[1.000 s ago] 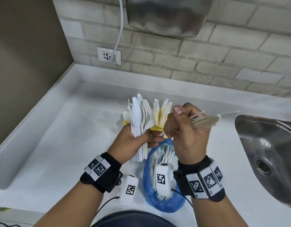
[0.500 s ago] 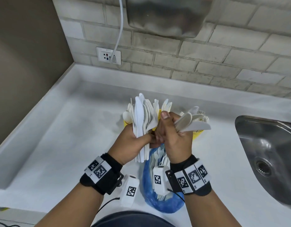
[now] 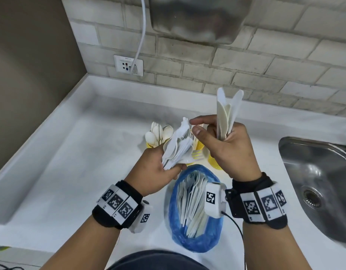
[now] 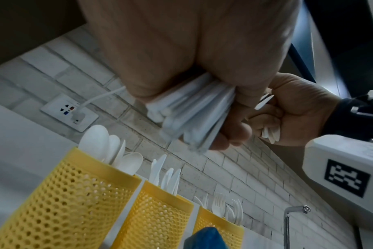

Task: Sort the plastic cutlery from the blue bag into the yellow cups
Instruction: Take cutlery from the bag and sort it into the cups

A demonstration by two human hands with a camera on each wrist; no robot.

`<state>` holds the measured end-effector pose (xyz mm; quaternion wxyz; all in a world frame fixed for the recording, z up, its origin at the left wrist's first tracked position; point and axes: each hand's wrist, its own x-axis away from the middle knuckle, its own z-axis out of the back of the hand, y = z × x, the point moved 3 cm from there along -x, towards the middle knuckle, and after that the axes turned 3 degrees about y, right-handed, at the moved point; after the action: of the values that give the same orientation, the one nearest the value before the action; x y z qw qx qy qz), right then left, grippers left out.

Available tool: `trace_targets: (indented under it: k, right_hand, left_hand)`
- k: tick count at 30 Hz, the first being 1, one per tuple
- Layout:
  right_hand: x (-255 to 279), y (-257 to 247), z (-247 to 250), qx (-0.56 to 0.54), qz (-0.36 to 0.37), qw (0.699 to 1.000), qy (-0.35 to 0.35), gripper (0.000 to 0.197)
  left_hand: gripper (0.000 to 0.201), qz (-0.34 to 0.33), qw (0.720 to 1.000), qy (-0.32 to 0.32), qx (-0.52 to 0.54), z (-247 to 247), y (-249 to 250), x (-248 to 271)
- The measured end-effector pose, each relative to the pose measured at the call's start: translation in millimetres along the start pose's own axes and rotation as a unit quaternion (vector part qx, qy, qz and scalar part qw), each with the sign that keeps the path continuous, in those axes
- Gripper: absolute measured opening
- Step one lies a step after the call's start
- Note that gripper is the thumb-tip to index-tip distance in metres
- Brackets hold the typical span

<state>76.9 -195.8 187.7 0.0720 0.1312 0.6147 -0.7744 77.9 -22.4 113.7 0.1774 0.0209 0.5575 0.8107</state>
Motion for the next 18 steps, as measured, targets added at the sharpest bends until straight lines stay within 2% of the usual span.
trace_targets:
  k: [3,6,11,14,18]
  right_hand:
    - [0.0,-1.0,1.9,0.012,-0.001,1.0,-0.008,0.01]
    - [1.0,-0.9,0.9,0.019,-0.001,1.0,-0.019,0.017]
    - [1.1,4.1,0.3,0.026,0.003,1.0,-0.014,0.013]
    - [1.9,5.8,-0.4,0.023,0.011,1.0,0.005,0.012]
    - [3.8,5.4,-3.5,0.023,0.026,0.999,0.015,0.011]
  left_hand:
    - [0.022,-0.029,0.999,0.003,-0.025,0.5,1.8,-0.4]
    - [0.02,-0.036,0.999,0.001,-0.04,1.5,2.1,0.0]
    - [0.029,-0.04,0.997,-0.013,-0.064,1.4,-1.3,0.8]
    - [0.022,-0.039,0.997,-0.011,-0.058,1.2,-2.5,-0.4]
    - [0.025,-0.037,0.998,0.0,-0.047,1.6,-6.8,-1.8]
